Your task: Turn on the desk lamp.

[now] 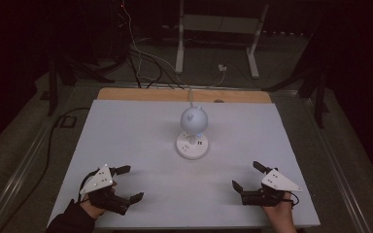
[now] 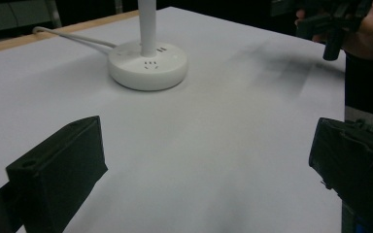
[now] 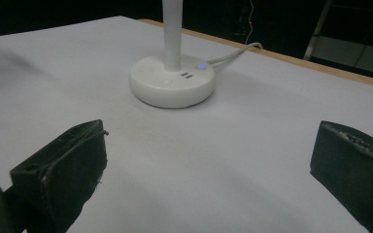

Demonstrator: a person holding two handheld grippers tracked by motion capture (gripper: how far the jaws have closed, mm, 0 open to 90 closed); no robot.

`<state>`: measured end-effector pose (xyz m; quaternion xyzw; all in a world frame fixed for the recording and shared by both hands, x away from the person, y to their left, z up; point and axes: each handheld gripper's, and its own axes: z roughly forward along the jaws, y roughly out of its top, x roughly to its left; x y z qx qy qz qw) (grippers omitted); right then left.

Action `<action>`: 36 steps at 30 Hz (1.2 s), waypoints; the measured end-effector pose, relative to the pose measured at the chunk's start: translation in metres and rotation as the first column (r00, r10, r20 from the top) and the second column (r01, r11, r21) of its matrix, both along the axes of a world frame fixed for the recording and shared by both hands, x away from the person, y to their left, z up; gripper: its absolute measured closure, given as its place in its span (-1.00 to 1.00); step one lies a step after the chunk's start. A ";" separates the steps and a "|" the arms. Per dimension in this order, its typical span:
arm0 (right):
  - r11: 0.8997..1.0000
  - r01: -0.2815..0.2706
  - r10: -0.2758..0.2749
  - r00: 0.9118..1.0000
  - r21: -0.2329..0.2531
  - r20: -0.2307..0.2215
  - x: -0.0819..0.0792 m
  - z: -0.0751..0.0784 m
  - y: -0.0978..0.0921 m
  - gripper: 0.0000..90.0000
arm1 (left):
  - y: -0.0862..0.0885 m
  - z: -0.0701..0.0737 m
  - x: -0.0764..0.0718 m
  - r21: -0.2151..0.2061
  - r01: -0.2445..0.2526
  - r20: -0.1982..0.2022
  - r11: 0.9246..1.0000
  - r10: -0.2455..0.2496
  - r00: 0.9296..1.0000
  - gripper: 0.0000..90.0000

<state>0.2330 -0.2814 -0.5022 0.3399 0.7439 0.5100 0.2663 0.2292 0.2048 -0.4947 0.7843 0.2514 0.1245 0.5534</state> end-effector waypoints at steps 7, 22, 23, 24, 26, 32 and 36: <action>0.999 -0.042 0.042 0.999 0.021 -0.027 0.001 -0.001 0.003 -1.00 | 0.002 0.001 -0.001 -0.022 0.009 0.002 1.000 -0.009 1.000 -0.99; 0.999 -0.035 0.034 0.999 -0.025 -0.036 0.000 0.001 0.006 -1.00 | 0.003 0.003 -0.001 -0.019 0.005 -0.021 1.000 -0.005 1.000 -0.99; 0.999 -0.031 0.029 0.999 -0.039 -0.032 0.000 0.001 0.006 -1.00 | 0.003 0.003 -0.001 -0.021 0.004 -0.020 1.000 -0.005 1.000 -0.99; 0.998 -0.026 0.024 0.999 -0.050 -0.037 0.000 0.001 0.006 -1.00 | 0.003 0.003 -0.001 -0.019 0.004 -0.022 1.000 -0.005 1.000 -0.99; 0.998 -0.023 0.021 0.999 -0.057 -0.045 0.001 0.001 0.006 -1.00 | 0.003 0.002 0.000 -0.016 0.003 -0.024 1.000 -0.003 1.000 -0.99; 0.999 0.005 -0.007 0.998 -0.036 -0.059 0.002 0.005 0.003 -1.00 | 0.003 0.002 0.000 -0.014 0.005 -0.028 1.000 -0.006 1.000 -0.99; 0.999 0.020 -0.022 0.998 -0.026 -0.067 0.003 0.009 0.002 -1.00 | 0.002 0.002 0.000 -0.017 0.006 -0.029 1.000 -0.007 1.000 -0.99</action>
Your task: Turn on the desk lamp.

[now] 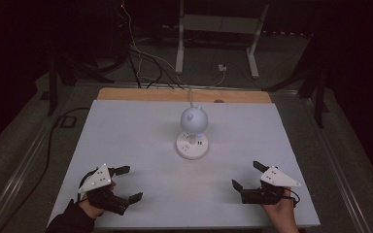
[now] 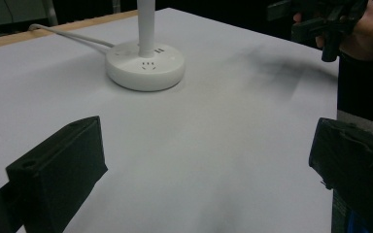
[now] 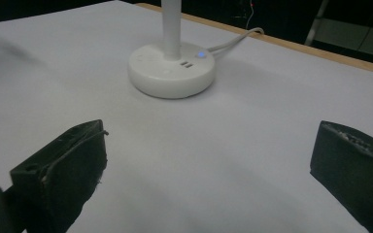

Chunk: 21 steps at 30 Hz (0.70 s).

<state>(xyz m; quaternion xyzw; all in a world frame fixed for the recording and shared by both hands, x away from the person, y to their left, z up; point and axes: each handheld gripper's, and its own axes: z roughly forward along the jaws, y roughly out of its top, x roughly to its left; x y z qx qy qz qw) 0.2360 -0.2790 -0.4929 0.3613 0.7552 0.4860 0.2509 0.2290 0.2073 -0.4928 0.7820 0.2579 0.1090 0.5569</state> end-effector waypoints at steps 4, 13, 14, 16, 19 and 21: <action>1.000 0.019 -0.019 1.000 0.017 -0.010 0.002 0.005 -0.002 -1.00 | 0.000 0.000 0.000 -0.002 0.000 0.000 1.000 0.000 1.000 -0.99; 0.999 0.027 -0.027 1.000 0.032 -0.005 0.005 0.012 -0.002 -1.00 | 0.000 0.000 0.001 0.004 0.003 -0.003 1.000 -0.003 1.000 -0.99; 0.999 0.026 -0.026 1.000 0.032 -0.003 0.005 0.013 -0.001 -1.00 | 0.000 0.000 0.001 0.003 0.003 -0.002 1.000 -0.003 1.000 -0.99; 0.999 0.022 -0.022 1.000 0.030 0.001 0.006 0.015 0.001 -1.00 | 0.000 0.000 0.000 -0.003 0.004 -0.001 1.000 -0.004 1.000 -0.99; 0.999 0.010 -0.010 1.000 0.040 0.002 0.007 0.018 0.003 -1.00 | -0.001 -0.001 0.001 0.009 0.005 0.000 1.000 -0.005 1.000 -0.99; 0.999 0.004 -0.004 1.000 0.042 0.003 0.007 0.019 0.005 -1.00 | -0.001 0.000 0.000 0.005 0.006 0.000 1.000 -0.006 1.000 -0.99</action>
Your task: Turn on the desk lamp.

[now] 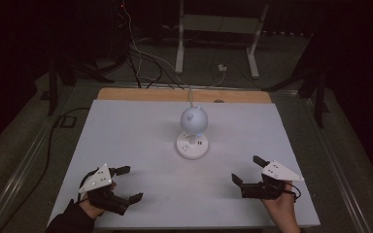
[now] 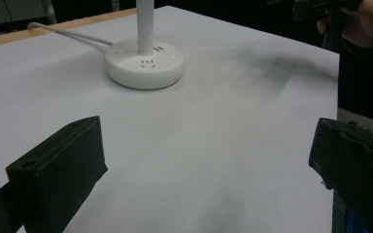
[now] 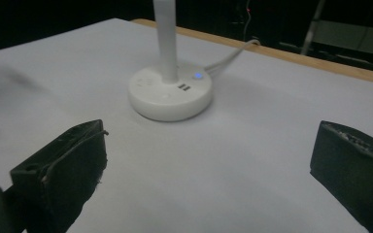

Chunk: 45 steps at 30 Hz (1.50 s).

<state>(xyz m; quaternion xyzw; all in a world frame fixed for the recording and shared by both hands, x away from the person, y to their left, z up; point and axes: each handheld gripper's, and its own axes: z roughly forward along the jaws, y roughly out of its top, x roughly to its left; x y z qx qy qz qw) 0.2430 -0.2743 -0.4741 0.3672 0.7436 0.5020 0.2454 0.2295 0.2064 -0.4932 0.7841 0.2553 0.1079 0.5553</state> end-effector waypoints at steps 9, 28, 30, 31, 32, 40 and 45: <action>1.000 -0.013 0.013 1.000 0.001 0.000 0.003 0.004 0.005 -1.00 | 0.000 -0.001 0.000 0.005 -0.005 -0.001 1.000 0.005 1.000 -0.99; 0.999 -0.039 0.039 0.999 0.001 0.018 0.017 0.020 0.019 -1.00 | -0.001 0.000 0.000 0.004 0.001 0.000 1.000 -0.001 1.000 -0.99; 0.999 -0.043 0.043 0.999 0.001 0.021 0.019 0.021 0.021 -1.00 | -0.001 -0.001 0.000 0.003 -0.002 -0.004 1.000 0.002 1.000 -0.99; 0.999 -0.045 0.045 0.999 0.004 0.021 0.020 0.021 0.021 -1.00 | -0.001 -0.001 0.000 0.005 -0.002 -0.004 1.000 0.002 1.000 -0.99; 0.999 -0.048 0.048 0.999 0.006 0.020 0.021 0.022 0.022 -1.00 | -0.001 -0.001 0.000 0.006 -0.002 -0.005 1.000 0.002 1.000 -0.99; 0.998 -0.060 0.060 0.998 0.013 0.010 0.027 0.024 0.031 -1.00 | -0.001 0.000 0.000 0.005 0.002 -0.004 1.000 -0.002 1.000 -0.99; 0.998 -0.065 0.065 0.998 0.015 0.009 0.030 0.026 0.035 -1.00 | -0.001 -0.001 0.000 0.006 0.004 -0.005 1.000 -0.004 1.000 -0.99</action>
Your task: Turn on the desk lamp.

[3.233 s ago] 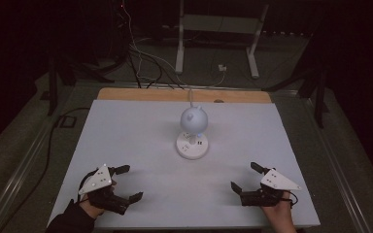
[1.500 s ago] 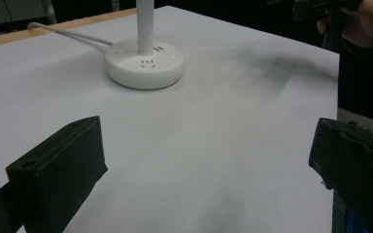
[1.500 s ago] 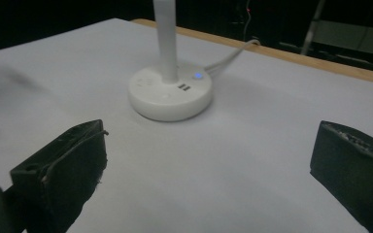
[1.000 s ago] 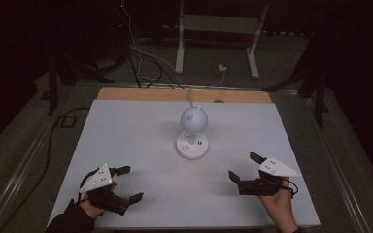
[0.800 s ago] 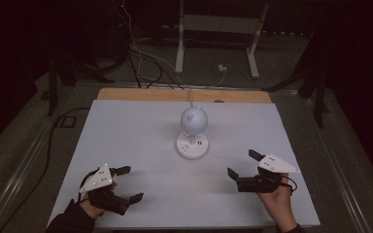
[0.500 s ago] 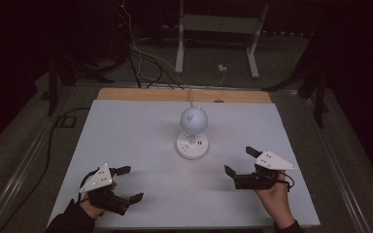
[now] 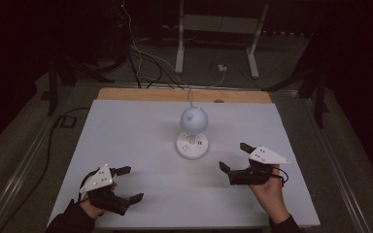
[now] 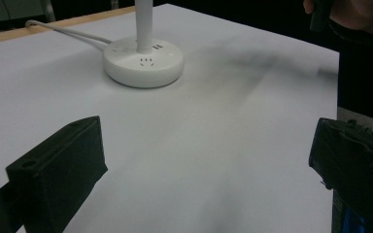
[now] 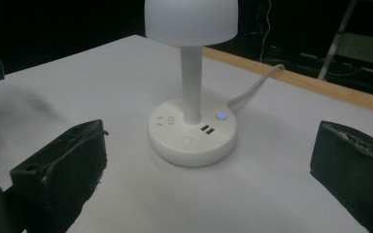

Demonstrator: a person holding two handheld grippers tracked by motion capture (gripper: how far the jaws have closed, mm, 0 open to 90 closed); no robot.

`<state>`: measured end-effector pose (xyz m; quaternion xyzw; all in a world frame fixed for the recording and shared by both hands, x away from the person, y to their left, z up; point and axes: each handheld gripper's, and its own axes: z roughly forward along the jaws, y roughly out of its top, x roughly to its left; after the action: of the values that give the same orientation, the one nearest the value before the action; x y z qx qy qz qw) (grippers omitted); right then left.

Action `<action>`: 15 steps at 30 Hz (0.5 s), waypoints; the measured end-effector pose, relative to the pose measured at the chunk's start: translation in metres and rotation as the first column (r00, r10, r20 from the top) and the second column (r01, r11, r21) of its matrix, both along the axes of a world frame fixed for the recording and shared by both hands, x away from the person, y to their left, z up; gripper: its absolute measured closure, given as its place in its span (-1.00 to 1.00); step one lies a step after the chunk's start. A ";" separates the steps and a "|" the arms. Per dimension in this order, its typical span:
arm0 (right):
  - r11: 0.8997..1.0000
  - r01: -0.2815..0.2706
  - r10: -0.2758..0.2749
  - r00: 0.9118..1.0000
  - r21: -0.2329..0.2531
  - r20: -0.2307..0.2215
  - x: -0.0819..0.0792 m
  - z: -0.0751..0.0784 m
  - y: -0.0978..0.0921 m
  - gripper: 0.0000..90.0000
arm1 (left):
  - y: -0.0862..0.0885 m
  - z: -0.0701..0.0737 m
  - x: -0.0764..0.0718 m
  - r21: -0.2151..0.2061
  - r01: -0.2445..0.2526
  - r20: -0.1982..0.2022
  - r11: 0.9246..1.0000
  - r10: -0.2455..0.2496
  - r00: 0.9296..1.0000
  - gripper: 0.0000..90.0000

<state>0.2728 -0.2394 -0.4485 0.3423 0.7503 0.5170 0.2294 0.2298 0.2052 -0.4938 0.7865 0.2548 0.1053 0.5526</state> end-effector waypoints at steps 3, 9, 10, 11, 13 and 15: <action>1.000 -0.003 0.003 1.000 0.006 -0.004 0.002 0.000 0.003 -1.00 | 0.000 0.000 0.000 0.000 0.000 -0.002 1.000 0.000 1.000 -0.99; 1.000 -0.011 0.011 1.000 -0.005 0.005 0.006 0.000 0.011 -1.00 | 0.000 0.000 -0.001 0.004 0.002 -0.001 1.000 -0.002 1.000 -0.99; 1.000 -0.011 0.011 1.000 -0.005 0.005 0.006 0.000 0.011 -1.00 | -0.001 0.000 -0.001 0.006 0.005 -0.001 1.000 -0.005 1.000 -0.99; 1.000 -0.012 0.012 1.000 -0.003 0.006 0.007 0.000 0.012 -1.00 | -0.001 0.000 -0.001 0.006 0.007 0.001 1.000 -0.007 1.000 -0.99; 1.000 -0.012 0.013 1.000 -0.027 0.007 0.009 -0.001 0.015 -1.00 | -0.001 0.000 0.000 0.002 0.008 -0.003 1.000 -0.008 1.000 -0.99; 1.000 -0.013 0.013 1.000 -0.026 -0.004 0.012 -0.003 0.017 -1.00 | -0.001 0.000 -0.001 0.010 0.009 -0.001 1.000 -0.009 1.000 -0.99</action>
<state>0.2852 -0.2223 -0.4519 0.3355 0.7598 0.5077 0.2290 0.2291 0.2039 -0.4942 0.7904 0.2512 0.1039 0.5489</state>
